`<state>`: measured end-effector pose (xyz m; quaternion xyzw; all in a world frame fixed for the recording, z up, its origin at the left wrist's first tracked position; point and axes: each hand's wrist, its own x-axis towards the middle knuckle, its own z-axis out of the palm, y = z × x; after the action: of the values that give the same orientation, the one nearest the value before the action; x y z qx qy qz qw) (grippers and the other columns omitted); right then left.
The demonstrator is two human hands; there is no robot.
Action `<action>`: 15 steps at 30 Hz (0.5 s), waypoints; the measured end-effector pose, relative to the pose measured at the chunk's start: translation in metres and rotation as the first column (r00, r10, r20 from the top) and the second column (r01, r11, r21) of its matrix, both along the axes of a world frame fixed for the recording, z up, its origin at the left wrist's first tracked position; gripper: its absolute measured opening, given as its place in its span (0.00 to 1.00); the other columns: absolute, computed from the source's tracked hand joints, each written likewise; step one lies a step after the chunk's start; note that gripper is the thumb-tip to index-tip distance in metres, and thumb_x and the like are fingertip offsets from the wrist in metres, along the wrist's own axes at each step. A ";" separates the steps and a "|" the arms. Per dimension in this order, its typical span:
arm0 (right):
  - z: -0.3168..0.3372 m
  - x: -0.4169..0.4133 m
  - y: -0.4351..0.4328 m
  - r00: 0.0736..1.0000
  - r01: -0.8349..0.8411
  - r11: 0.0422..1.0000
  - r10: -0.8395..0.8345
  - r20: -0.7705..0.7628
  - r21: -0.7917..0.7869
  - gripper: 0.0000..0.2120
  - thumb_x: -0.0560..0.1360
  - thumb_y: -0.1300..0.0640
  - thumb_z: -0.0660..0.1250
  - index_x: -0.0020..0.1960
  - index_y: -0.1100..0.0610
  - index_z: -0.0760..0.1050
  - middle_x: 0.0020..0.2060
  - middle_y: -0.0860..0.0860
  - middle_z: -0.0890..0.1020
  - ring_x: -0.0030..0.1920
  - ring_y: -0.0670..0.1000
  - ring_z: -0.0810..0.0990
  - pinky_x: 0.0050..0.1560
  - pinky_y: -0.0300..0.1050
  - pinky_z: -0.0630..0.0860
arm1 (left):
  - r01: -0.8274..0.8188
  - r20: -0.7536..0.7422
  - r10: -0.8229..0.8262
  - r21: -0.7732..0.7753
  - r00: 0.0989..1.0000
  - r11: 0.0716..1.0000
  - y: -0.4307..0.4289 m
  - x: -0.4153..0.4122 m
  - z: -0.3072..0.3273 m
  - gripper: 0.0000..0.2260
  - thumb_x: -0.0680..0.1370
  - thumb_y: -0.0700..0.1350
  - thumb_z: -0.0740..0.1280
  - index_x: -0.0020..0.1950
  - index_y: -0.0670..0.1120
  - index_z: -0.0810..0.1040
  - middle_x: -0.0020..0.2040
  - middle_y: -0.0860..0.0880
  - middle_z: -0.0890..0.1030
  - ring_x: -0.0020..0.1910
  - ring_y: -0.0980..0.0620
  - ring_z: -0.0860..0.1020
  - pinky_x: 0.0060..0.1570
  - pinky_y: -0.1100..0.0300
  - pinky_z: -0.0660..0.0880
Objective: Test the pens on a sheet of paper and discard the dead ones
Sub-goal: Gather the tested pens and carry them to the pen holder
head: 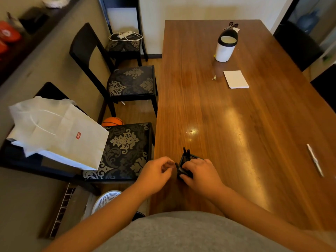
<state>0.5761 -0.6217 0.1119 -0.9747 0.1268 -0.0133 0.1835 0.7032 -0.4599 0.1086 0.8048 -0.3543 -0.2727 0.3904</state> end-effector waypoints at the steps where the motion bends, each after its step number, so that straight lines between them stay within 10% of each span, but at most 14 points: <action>1: 0.002 -0.003 0.000 1.000 0.029 1.000 -0.029 0.006 -0.002 0.14 0.74 0.40 0.64 0.55 0.45 0.78 0.48 0.42 0.81 0.51 0.46 0.78 0.52 0.46 0.70 | -0.010 -0.005 0.010 0.016 1.000 1.000 0.005 0.001 -0.002 0.08 0.78 0.46 0.67 0.55 0.58 0.78 0.47 0.61 0.81 0.47 0.66 0.78 0.46 0.69 0.75; 7: 0.007 -0.049 -0.002 0.925 0.366 0.916 -0.377 0.044 0.163 0.12 0.74 0.41 0.67 0.56 0.42 0.75 0.48 0.37 0.76 0.51 0.40 0.75 0.53 0.41 0.73 | -0.079 -0.037 0.087 0.178 0.996 0.981 0.058 0.006 -0.028 0.05 0.79 0.49 0.66 0.51 0.59 0.78 0.45 0.59 0.80 0.43 0.64 0.78 0.39 0.70 0.74; 15: -0.033 -0.134 0.050 0.584 0.790 0.423 -0.739 -0.335 0.444 0.07 0.77 0.50 0.69 0.44 0.52 0.77 0.39 0.50 0.80 0.40 0.49 0.79 0.39 0.46 0.75 | 0.120 -0.128 -0.064 0.492 0.990 0.863 0.173 0.008 -0.075 0.04 0.79 0.48 0.66 0.48 0.56 0.79 0.45 0.56 0.81 0.43 0.61 0.77 0.44 0.68 0.72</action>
<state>0.4420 -0.5721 0.0790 -0.7114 0.5611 -0.0148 0.4229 0.7116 -0.2872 0.0333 0.8445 -0.2886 -0.4160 0.1747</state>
